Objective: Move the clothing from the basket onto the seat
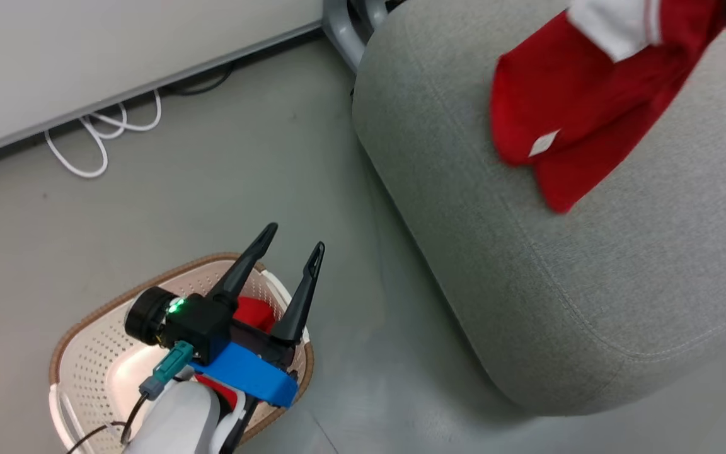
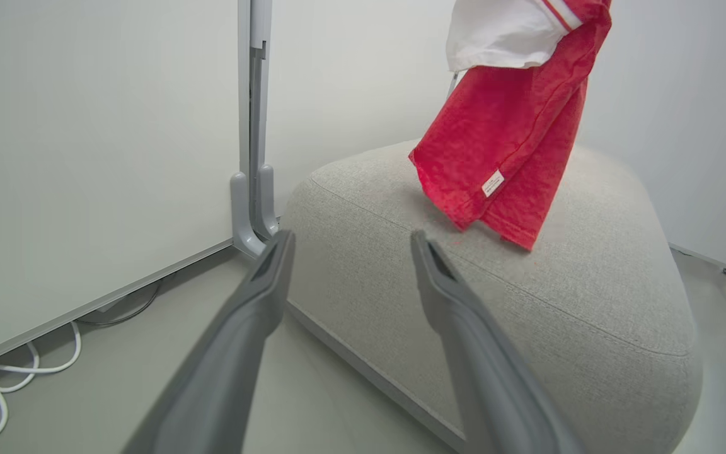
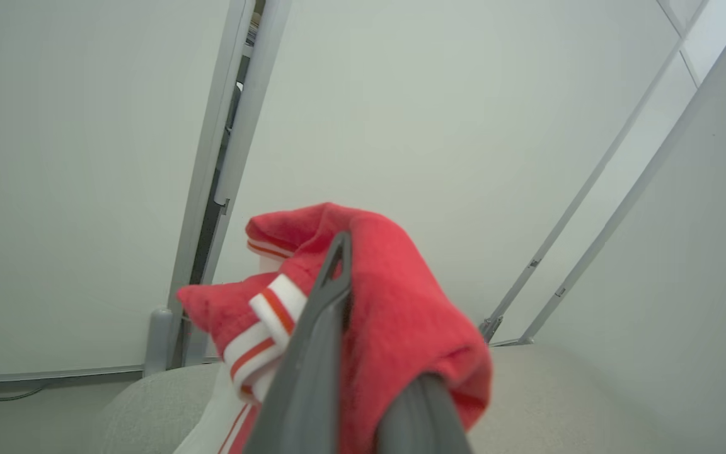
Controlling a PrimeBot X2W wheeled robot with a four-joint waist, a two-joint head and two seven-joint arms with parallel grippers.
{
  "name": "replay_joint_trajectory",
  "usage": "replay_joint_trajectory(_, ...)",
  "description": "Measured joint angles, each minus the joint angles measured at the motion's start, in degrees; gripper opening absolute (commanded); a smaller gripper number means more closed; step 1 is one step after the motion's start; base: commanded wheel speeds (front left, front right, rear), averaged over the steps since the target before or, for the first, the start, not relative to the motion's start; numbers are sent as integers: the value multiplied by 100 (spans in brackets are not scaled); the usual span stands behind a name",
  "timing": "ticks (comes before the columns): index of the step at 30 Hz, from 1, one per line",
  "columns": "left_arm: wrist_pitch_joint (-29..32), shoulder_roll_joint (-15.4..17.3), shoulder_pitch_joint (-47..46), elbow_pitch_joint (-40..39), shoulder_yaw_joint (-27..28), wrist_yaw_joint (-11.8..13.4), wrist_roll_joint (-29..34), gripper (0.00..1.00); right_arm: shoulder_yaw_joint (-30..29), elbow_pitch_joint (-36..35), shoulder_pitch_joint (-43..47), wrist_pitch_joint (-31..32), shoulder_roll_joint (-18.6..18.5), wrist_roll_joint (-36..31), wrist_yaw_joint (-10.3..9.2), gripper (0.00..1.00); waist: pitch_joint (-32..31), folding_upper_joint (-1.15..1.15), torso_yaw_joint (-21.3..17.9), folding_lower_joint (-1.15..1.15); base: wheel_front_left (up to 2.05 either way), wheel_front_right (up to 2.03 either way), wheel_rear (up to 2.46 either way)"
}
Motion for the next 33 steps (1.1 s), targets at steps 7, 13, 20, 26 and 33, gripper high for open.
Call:
replay_joint_trajectory(7, -1, 296, -542, -229, -148, 0, 40, 100, -875, 91, -388, -74, -535, -88, -1, 0, 817, 0, 273, 0, 0, 0, 0)
replay_joint_trajectory(13, 0, 420, -852, -318, -324, 0, 49, 100, -1589, 583, 193, -370, -512, -333, 0, 0, 1327, 0, 526, 1, 0, 0, 0)
replay_joint_trajectory(20, -1, 402, -922, -285, -412, 0, 31, 100, -2419, 1182, 928, -678, -238, -622, 0, 0, 1486, 0, 800, 0, 0, 0, 0)
replay_joint_trajectory(26, 0, 401, -778, -170, -365, 0, -26, 100, -2705, 1407, 1047, -878, -23, -988, 0, 13, 1277, 0, 792, 0, 0, 0, 0)
replay_joint_trajectory(33, 0, 174, -532, -20, -275, 0, -100, 100, -2696, 1538, 1212, -925, 4, -1301, 0, 100, 799, 0, 789, -1, 0, 0, 0)
